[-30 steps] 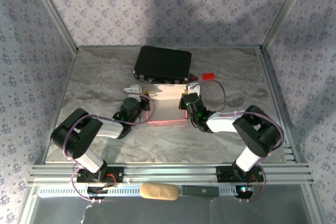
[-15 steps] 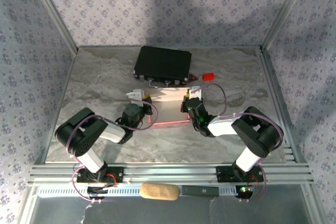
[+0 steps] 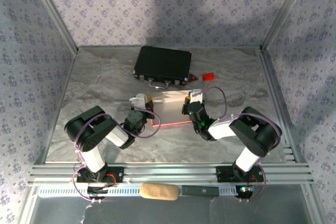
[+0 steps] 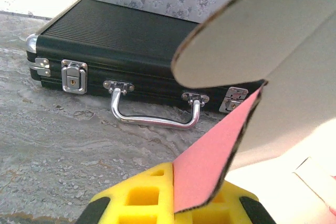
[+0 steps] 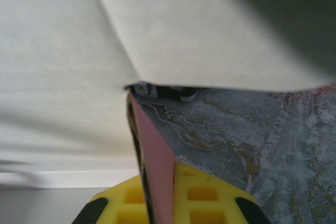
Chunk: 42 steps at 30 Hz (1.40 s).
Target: Fold the paper box
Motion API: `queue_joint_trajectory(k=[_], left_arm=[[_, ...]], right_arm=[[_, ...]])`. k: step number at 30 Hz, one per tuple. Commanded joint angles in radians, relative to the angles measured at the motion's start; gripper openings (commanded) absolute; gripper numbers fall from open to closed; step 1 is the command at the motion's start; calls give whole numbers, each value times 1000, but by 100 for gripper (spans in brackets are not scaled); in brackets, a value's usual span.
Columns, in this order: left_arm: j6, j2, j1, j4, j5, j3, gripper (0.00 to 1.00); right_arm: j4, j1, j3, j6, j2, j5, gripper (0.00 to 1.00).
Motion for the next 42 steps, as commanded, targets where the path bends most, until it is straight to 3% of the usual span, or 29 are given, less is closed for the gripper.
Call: queue_joint_trajectory(k=[1,9,15,27,33,42], left_arm=[[11,47,-52,55,66,-2,2],[5,122,-88,55,0,5,1],[11,136,-117,55,-70,-5,0],[-9,193,-165,54,-170,13,0],[-16,210,-178,54,-196,11,0],[-14,221,-200,53,-235,18,0]], right_arm=[[10,37,-13,-11,32,-66,0],[-17,38,-24,1,28,-51,0],[-160,38,-28,59,-76,-45,0],[-322,46,-33,198,-209,-57,18],[-430,40,-13,259,-246,-70,33],[-503,30,-7,278,-297,-123,37]])
